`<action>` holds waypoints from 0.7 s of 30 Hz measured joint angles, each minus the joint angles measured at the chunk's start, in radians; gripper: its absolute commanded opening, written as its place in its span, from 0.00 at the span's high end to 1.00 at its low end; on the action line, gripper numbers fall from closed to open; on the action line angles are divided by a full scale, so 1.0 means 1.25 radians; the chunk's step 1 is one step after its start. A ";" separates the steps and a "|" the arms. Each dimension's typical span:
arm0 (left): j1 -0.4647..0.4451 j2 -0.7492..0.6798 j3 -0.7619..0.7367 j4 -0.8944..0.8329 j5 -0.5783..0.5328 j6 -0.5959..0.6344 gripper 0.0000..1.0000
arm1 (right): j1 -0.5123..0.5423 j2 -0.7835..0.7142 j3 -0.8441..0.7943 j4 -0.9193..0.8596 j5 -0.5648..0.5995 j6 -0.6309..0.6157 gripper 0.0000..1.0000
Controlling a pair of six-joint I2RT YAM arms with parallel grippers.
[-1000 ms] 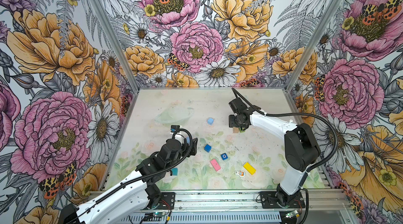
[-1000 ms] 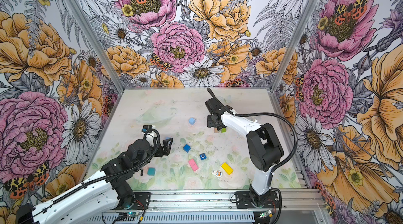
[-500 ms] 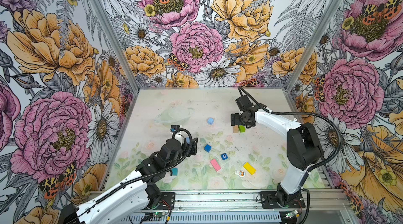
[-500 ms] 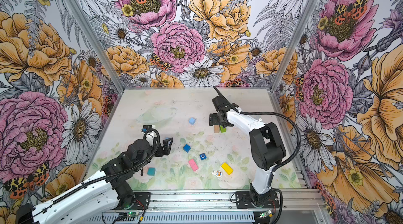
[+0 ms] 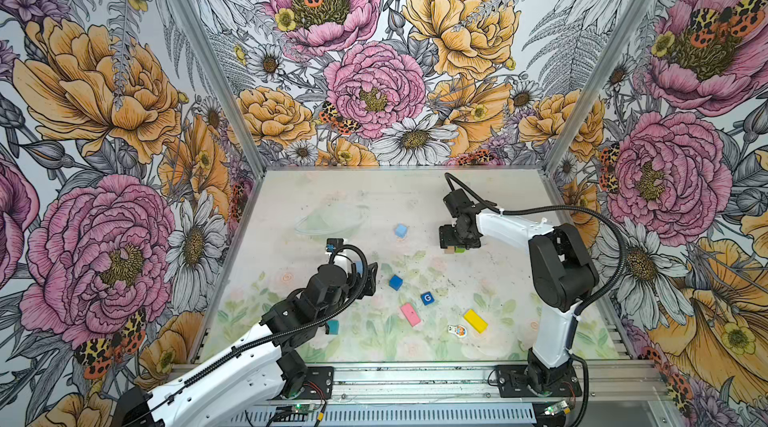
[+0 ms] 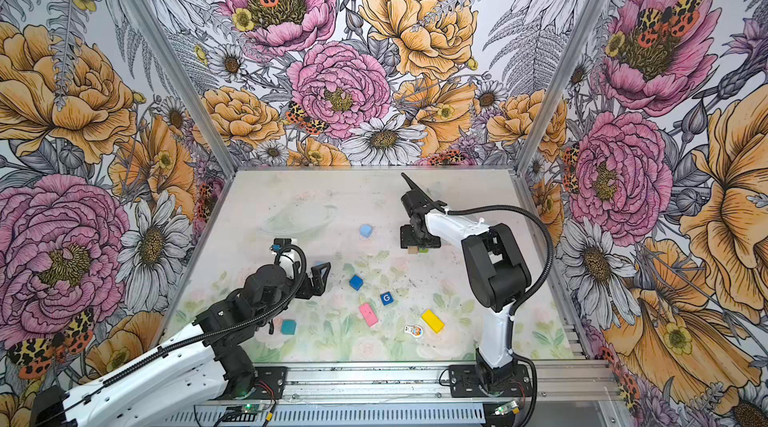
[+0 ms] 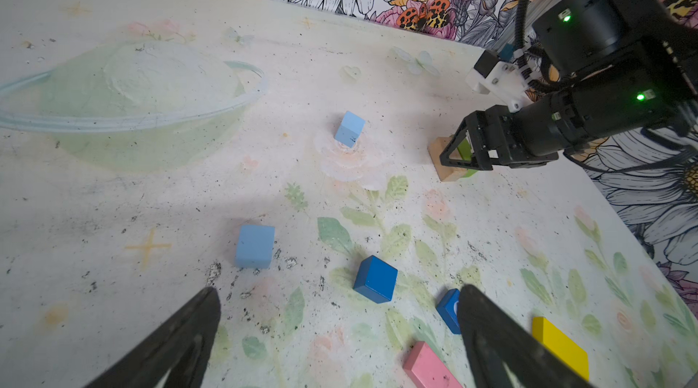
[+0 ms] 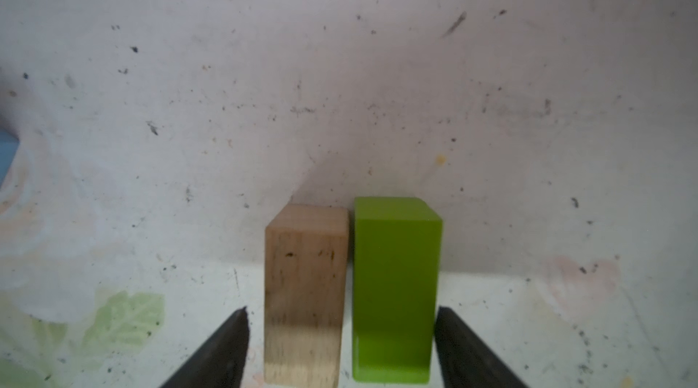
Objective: Build the wood block tower
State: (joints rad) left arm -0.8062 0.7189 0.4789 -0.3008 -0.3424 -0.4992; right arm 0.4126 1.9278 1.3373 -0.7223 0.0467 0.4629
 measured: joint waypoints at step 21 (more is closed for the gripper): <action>0.000 -0.017 0.000 0.002 0.001 -0.018 0.01 | 0.004 -0.010 -0.015 0.007 -0.013 0.002 0.65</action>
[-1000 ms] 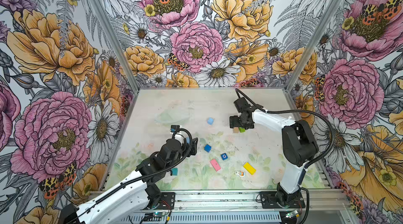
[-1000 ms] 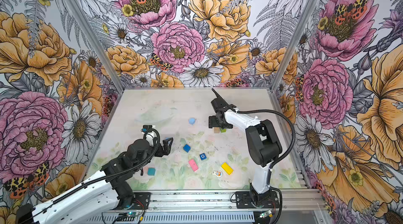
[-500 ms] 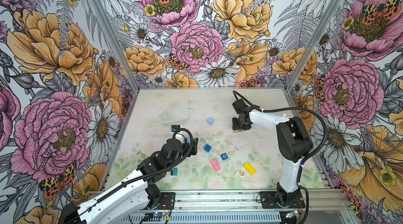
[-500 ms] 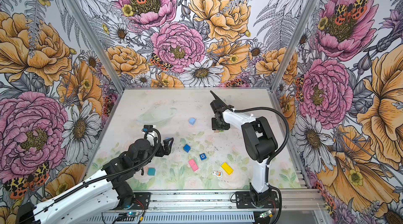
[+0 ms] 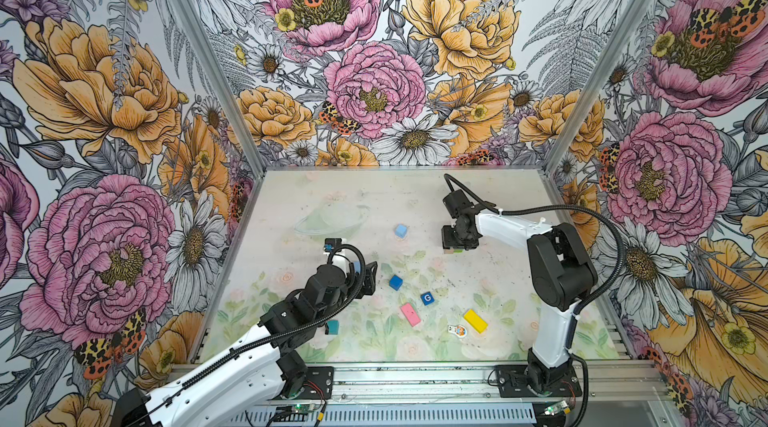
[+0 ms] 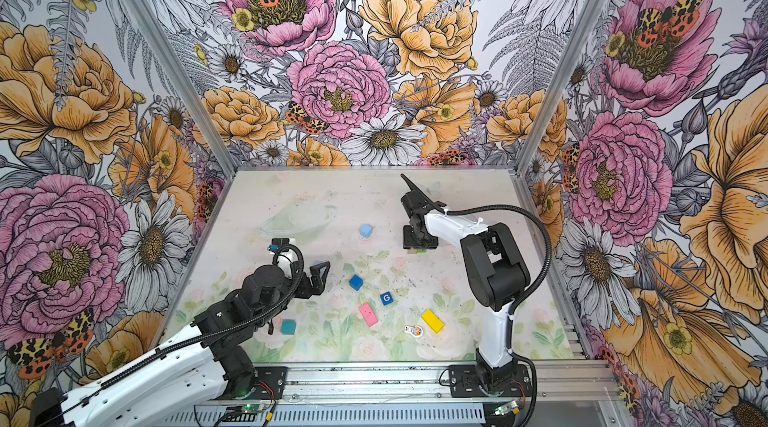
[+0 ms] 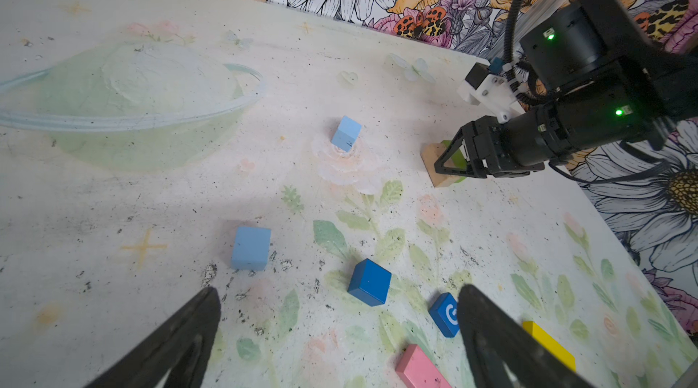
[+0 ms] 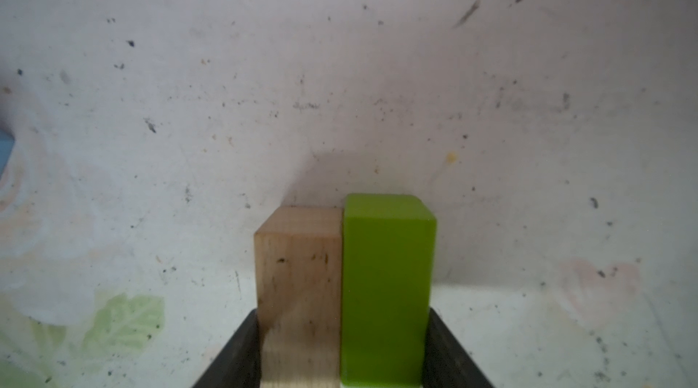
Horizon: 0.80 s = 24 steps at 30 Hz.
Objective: Build the wood block tower
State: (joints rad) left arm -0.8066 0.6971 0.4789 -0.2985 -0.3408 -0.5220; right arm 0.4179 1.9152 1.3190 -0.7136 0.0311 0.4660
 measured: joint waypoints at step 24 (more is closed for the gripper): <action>-0.008 -0.102 0.000 -0.044 0.002 -0.012 0.01 | 0.062 -0.137 0.019 -0.070 -0.001 0.034 0.30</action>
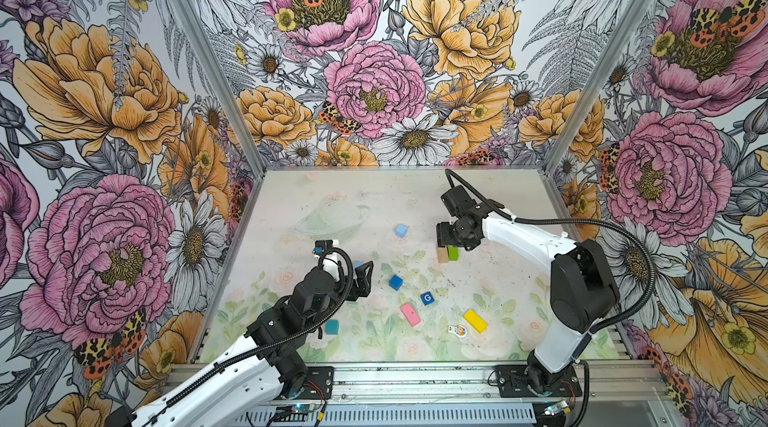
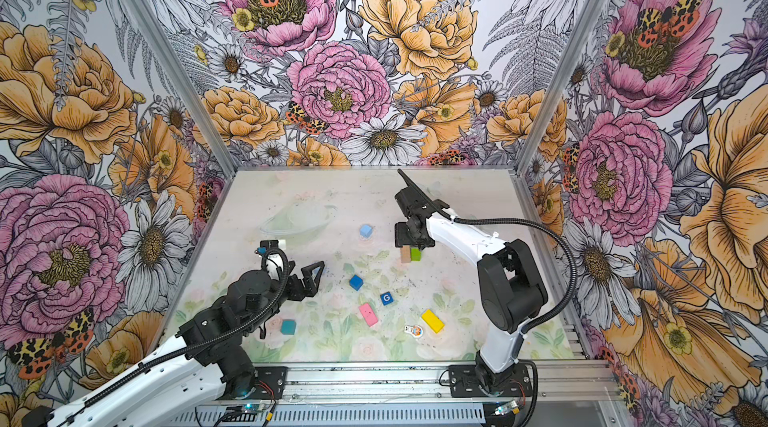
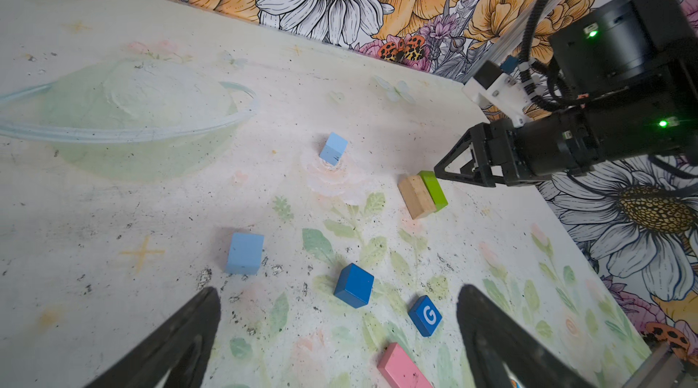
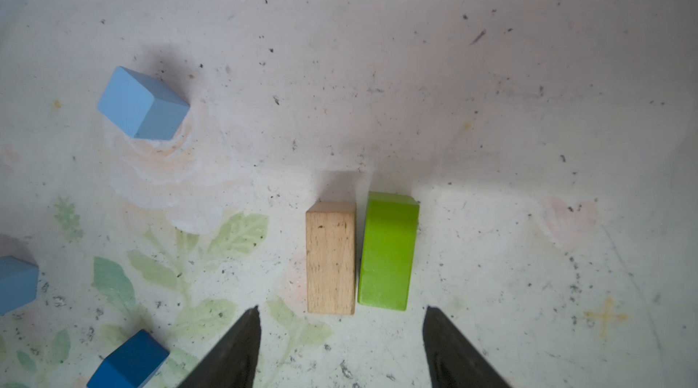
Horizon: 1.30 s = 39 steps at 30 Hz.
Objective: Build the wood block tower
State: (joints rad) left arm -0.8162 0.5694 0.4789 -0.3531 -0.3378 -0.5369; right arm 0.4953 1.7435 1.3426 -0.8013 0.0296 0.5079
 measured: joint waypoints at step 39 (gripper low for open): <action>-0.006 -0.016 -0.002 -0.049 -0.001 -0.011 0.01 | 0.003 0.120 0.035 -0.045 0.019 -0.002 0.13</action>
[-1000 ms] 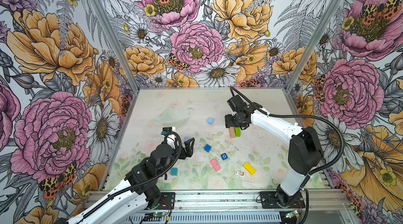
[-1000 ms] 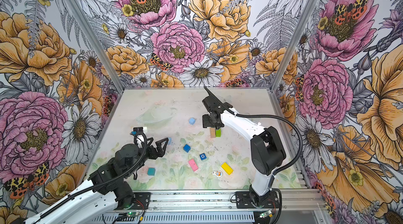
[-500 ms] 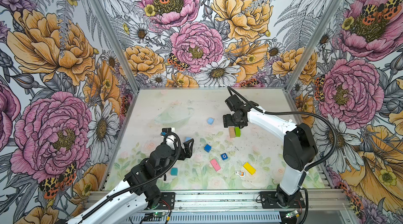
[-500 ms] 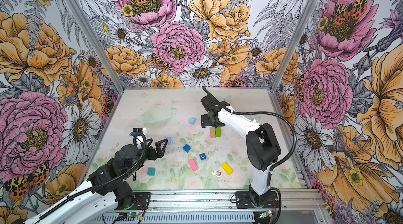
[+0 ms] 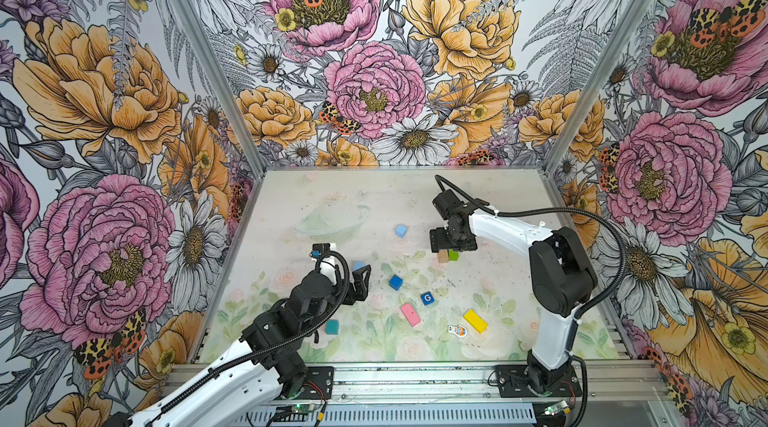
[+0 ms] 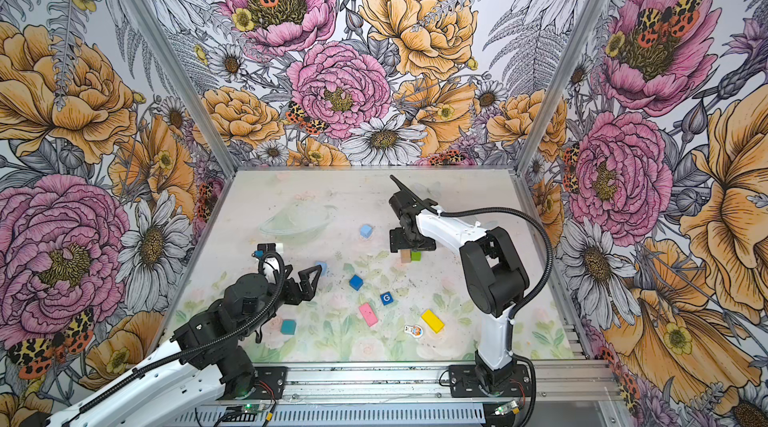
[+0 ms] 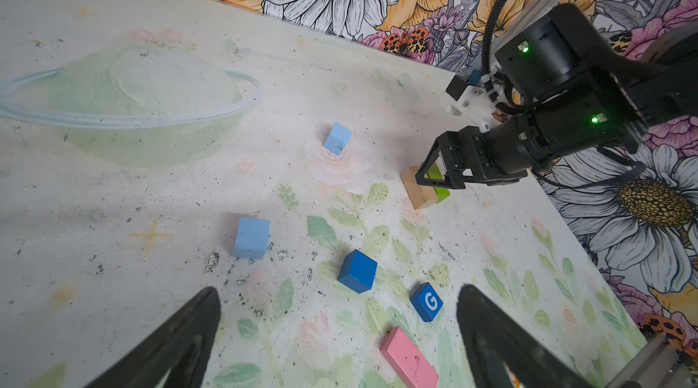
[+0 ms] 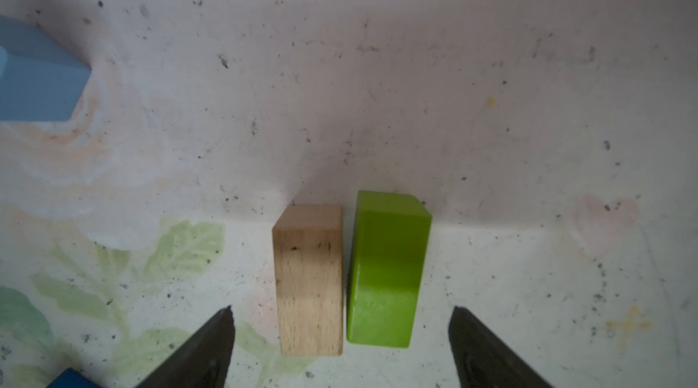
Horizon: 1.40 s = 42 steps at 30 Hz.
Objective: Build the wood block tower
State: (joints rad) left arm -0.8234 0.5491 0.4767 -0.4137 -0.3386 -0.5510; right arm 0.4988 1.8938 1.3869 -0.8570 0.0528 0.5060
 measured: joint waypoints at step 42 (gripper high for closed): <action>0.000 0.005 0.000 0.011 0.000 0.000 0.01 | 0.030 -0.023 0.150 -0.008 -0.019 -0.004 0.26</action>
State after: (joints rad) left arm -0.8230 0.5552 0.4767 -0.4000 -0.3386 -0.5514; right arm 0.5365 1.8652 1.5745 -0.8669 0.0288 0.5011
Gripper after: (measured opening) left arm 0.988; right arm 0.761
